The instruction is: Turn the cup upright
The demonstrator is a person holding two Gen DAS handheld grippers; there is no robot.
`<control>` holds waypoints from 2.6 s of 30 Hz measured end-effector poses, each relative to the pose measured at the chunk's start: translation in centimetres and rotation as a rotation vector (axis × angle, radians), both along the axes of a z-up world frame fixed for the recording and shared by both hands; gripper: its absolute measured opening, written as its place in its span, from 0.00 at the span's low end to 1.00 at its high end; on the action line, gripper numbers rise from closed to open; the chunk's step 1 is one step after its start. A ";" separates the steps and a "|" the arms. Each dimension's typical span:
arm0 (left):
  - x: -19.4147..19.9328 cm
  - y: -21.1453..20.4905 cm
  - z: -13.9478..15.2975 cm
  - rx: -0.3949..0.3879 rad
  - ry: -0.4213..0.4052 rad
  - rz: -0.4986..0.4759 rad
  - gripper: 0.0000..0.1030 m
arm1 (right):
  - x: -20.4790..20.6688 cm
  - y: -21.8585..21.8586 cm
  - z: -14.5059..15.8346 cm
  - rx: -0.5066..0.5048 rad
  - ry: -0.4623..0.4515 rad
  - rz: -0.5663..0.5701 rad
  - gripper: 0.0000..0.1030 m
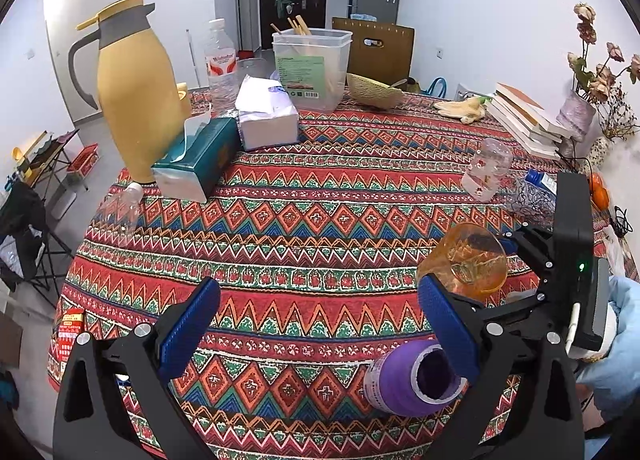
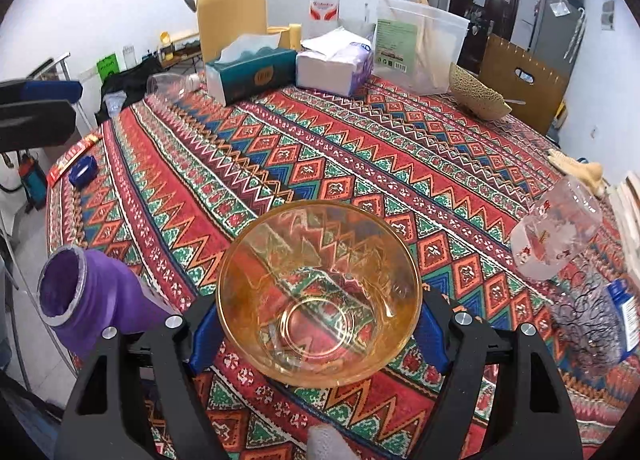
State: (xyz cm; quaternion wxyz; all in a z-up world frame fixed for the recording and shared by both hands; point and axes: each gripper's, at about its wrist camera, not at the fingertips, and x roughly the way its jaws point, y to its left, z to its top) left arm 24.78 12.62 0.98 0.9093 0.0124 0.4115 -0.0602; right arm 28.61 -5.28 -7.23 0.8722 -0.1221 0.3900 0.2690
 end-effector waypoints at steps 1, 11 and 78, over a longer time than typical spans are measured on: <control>0.0 0.0 0.0 -0.001 0.001 0.002 0.93 | 0.0 0.0 0.1 -0.001 0.000 0.001 0.74; -3.0 -0.4 1.4 -0.012 -0.042 0.014 0.93 | -3.6 -1.8 3.8 0.078 -0.089 -0.056 0.92; -21.0 -12.1 -4.4 -0.038 -0.340 0.079 0.93 | -28.8 -16.3 3.9 0.185 -0.327 -0.556 0.93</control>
